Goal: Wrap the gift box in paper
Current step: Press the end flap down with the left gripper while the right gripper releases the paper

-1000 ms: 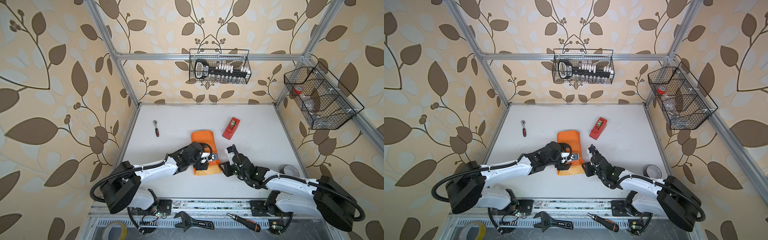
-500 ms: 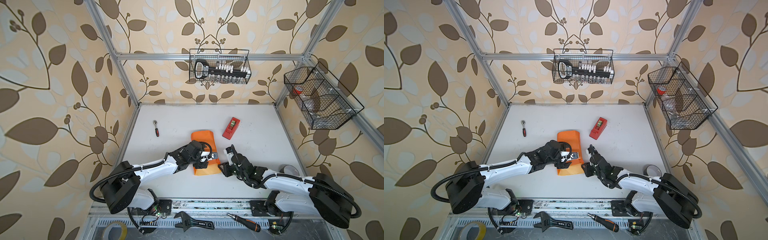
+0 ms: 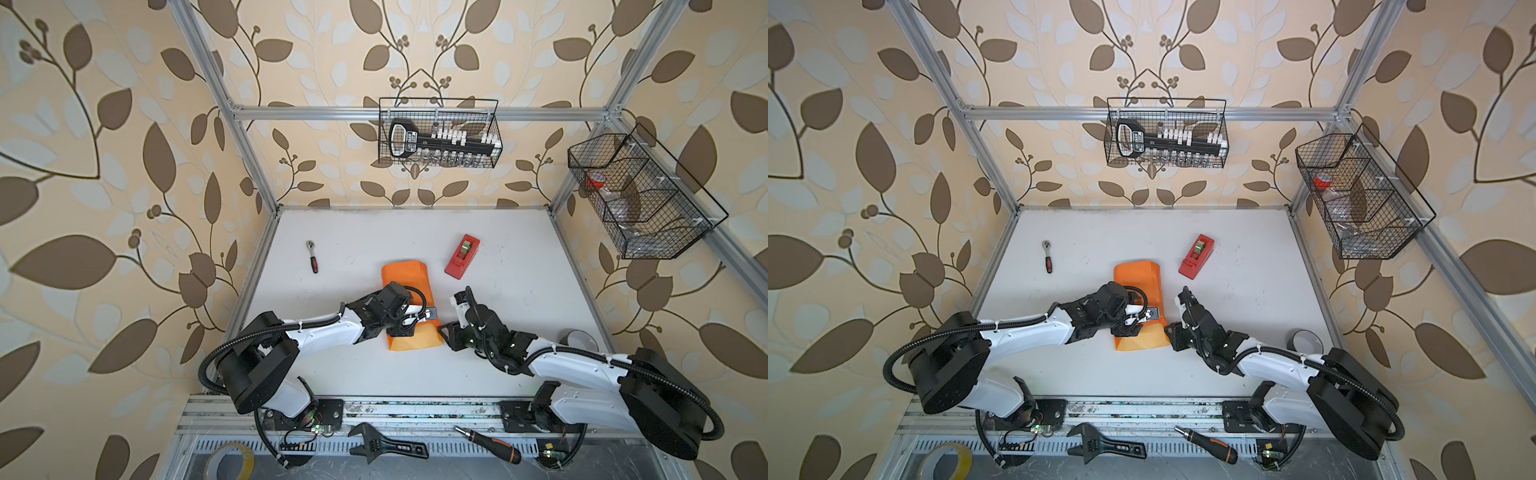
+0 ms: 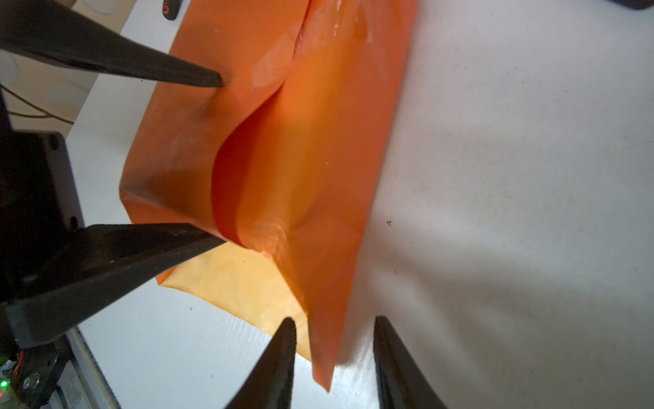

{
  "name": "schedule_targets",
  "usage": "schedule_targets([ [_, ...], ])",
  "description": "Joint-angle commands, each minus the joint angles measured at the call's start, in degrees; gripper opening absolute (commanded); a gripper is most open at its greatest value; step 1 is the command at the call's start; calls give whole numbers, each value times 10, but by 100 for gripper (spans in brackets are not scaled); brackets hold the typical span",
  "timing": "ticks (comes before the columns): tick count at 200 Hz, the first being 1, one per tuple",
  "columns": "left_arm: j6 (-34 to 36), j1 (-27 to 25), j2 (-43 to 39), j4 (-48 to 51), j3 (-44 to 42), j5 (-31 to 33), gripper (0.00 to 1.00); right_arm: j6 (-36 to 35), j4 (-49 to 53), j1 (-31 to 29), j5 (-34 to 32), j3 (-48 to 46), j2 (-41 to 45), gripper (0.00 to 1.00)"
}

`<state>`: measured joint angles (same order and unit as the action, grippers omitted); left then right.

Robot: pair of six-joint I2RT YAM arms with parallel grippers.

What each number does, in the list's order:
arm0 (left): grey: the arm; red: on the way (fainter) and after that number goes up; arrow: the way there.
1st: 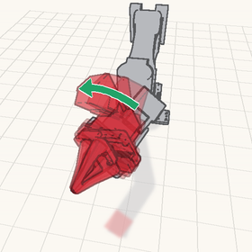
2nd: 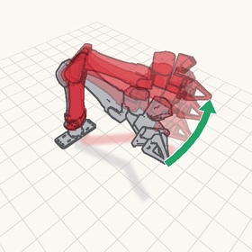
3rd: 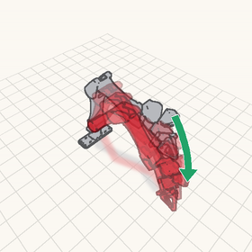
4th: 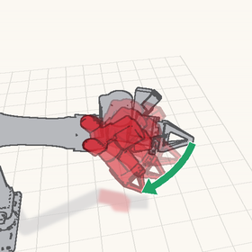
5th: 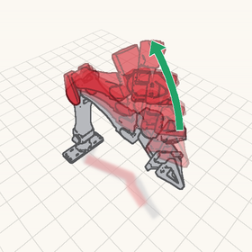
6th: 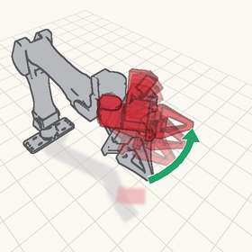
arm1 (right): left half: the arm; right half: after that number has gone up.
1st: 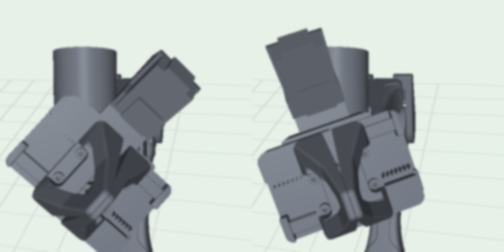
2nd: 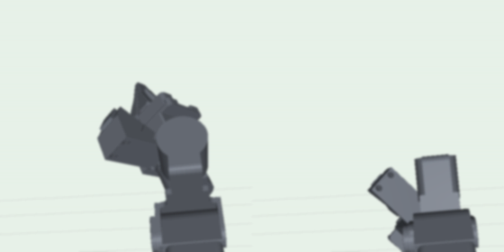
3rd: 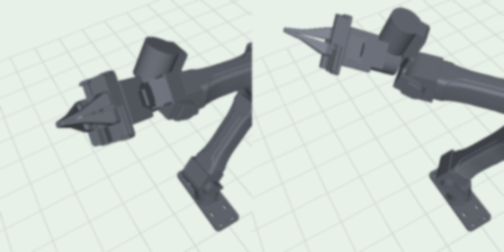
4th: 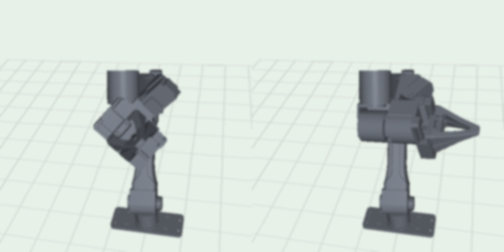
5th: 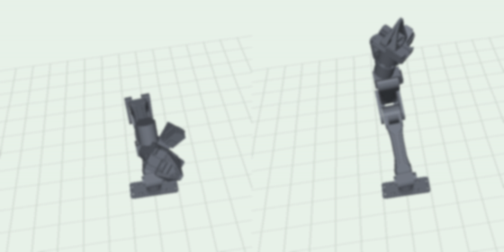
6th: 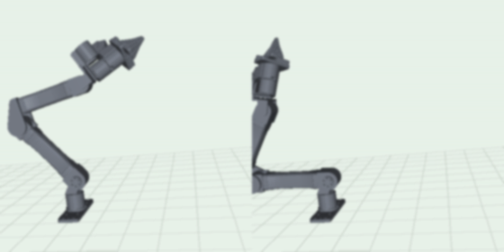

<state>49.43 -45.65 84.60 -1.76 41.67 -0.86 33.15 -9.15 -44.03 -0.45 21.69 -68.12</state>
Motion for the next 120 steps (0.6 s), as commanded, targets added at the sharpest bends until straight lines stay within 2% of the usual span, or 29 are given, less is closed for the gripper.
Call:
schedule_targets([
  [1,31,6,18,38,10,13,79,-6,8,10,29,-10,24,39],
  [32,24,6,5,39,10,-8,80,-8,18,23,37,-11,40,39],
  [58,2,6,-16,32,16,-41,85,-8,15,25,40,-11,40,40],
  [88,-31,6,-85,2,10,-95,93,-8,10,25,41,-14,34,40],
  [120,-51,13,-121,-30,-1,-117,94,-6,4,25,42,-17,32,40],
])
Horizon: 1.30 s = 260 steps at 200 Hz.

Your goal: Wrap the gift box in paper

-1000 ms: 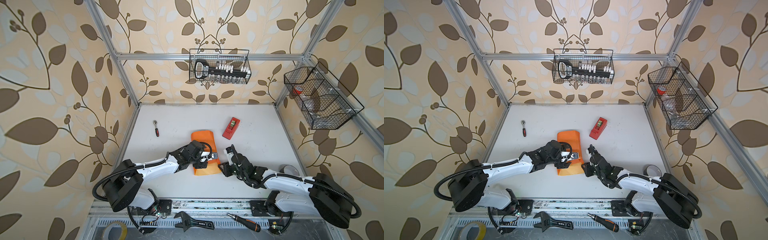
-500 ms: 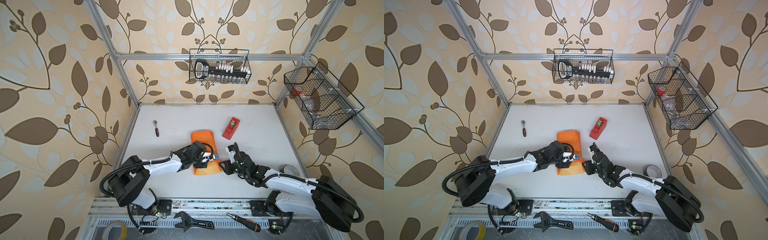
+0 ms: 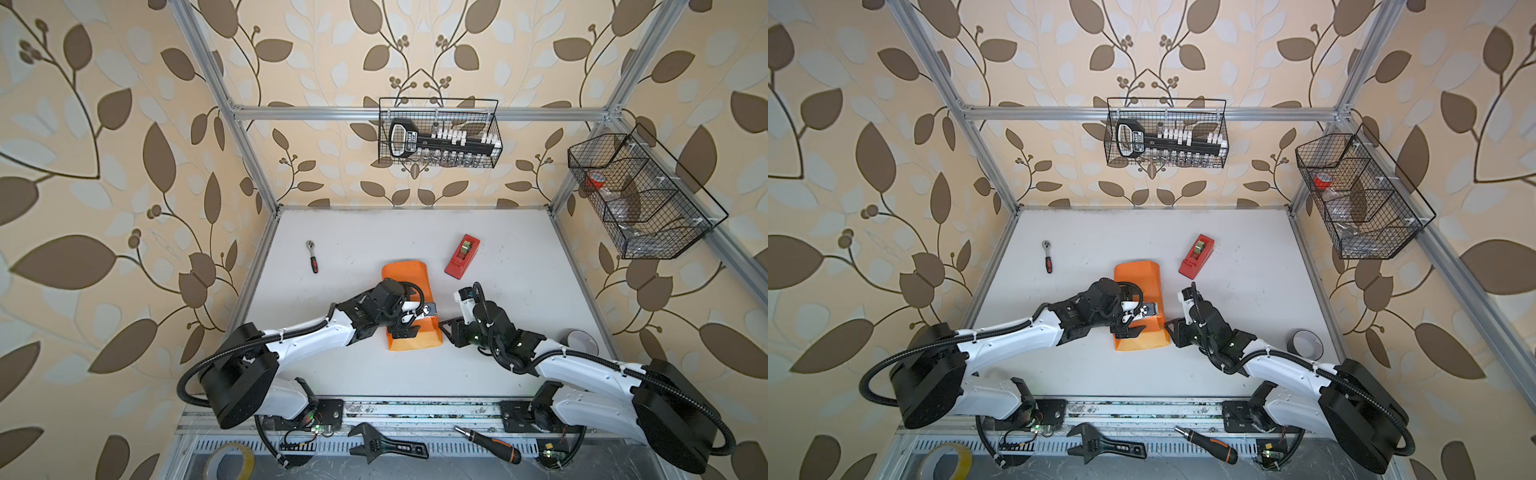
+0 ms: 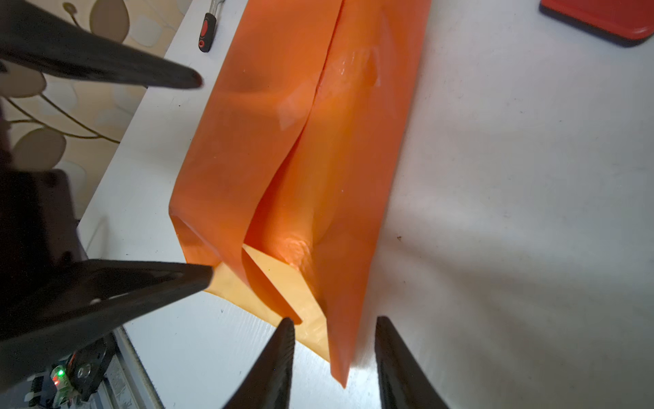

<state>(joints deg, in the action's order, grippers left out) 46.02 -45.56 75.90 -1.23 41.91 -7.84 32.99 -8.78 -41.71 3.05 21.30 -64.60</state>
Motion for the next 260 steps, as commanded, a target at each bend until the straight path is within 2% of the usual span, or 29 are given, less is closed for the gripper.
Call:
schedule_targets([
  [1,-17,13,-35,-35,-4,-48,94,-5,0,2,7,-13,-4,40],
  [56,-40,52,-3,-17,29,-27,89,-4,0,2,7,-19,3,40],
  [147,-7,53,55,44,43,-19,91,-2,-1,3,5,-25,7,40],
  [260,9,52,96,54,58,-8,90,-3,-13,3,13,-17,-18,40],
])
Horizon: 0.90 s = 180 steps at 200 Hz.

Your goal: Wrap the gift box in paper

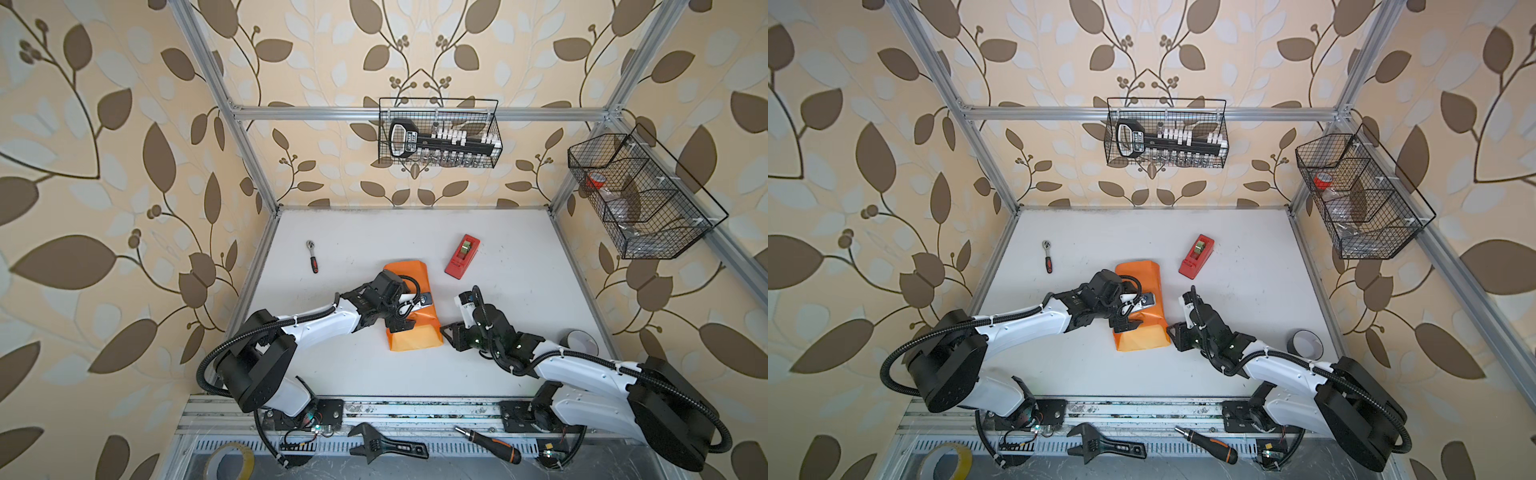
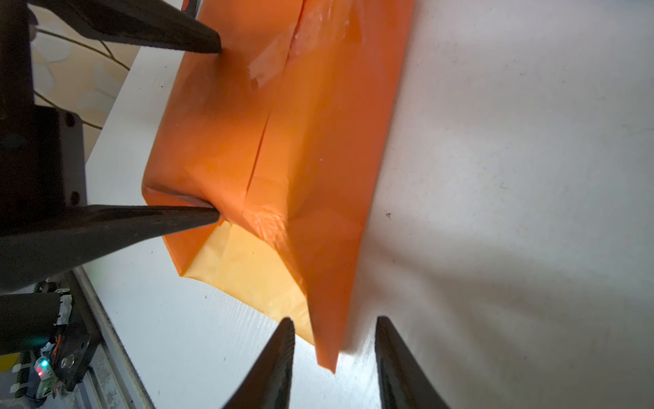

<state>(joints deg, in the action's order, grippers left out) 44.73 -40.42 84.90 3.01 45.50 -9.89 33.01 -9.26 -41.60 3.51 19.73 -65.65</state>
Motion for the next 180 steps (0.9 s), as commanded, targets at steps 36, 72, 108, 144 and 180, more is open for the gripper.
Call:
schedule_targets([
  [36,27,0,11,16,22,19,88,-3,-11,2,10,3,-15,39],
  [72,33,-4,16,11,17,38,87,-3,-6,4,11,5,-3,39],
  [108,30,-6,17,8,16,43,88,-2,1,21,17,1,9,39],
  [144,28,-6,17,7,14,49,88,-3,7,34,25,-1,22,39],
  [180,26,-6,17,2,12,53,88,1,23,51,2,4,8,39],
])
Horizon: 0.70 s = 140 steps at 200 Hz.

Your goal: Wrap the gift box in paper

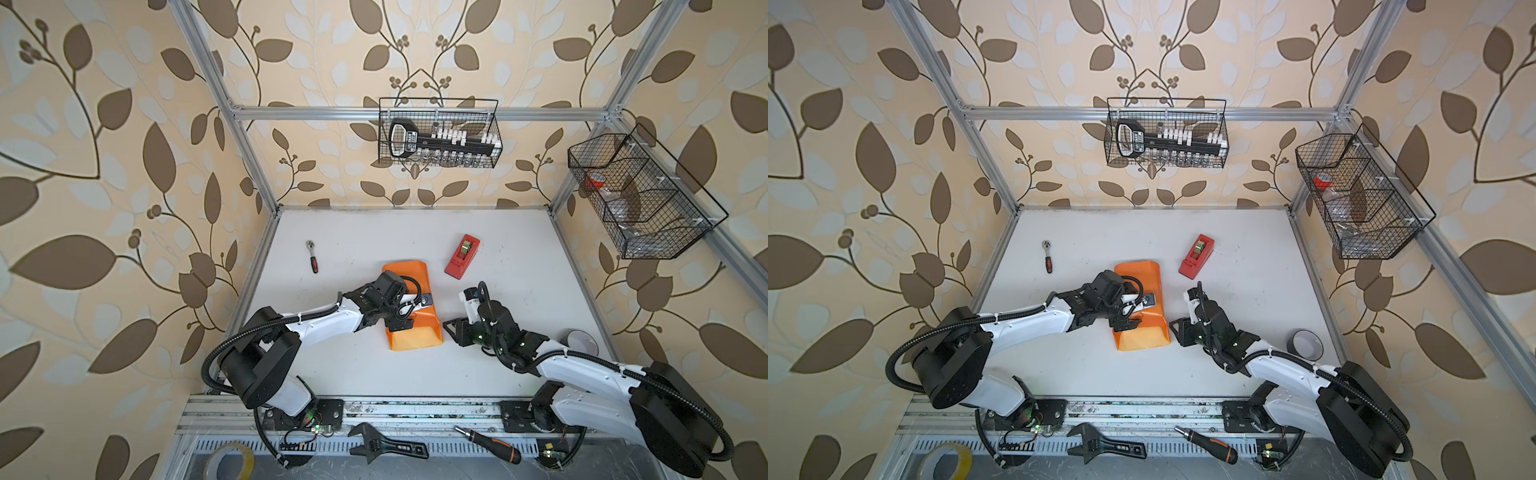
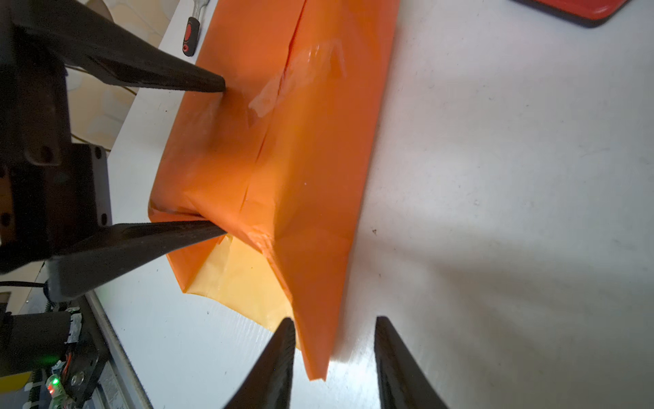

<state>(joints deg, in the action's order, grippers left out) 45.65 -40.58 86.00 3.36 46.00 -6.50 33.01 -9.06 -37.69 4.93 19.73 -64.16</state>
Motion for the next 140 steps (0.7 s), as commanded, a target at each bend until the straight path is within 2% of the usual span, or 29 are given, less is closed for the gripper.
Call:
schedule_targets([
  [1,17,-4,6,-1,7,19,88,2,21,12,-13,4,-8,39],
  [21,17,-4,7,-4,8,22,89,3,18,14,-24,11,-31,39],
  [50,15,-4,7,-7,7,22,89,11,-12,13,-6,12,-68,38],
  [140,14,-5,13,-6,6,17,89,46,-97,-24,11,21,-134,35],
])
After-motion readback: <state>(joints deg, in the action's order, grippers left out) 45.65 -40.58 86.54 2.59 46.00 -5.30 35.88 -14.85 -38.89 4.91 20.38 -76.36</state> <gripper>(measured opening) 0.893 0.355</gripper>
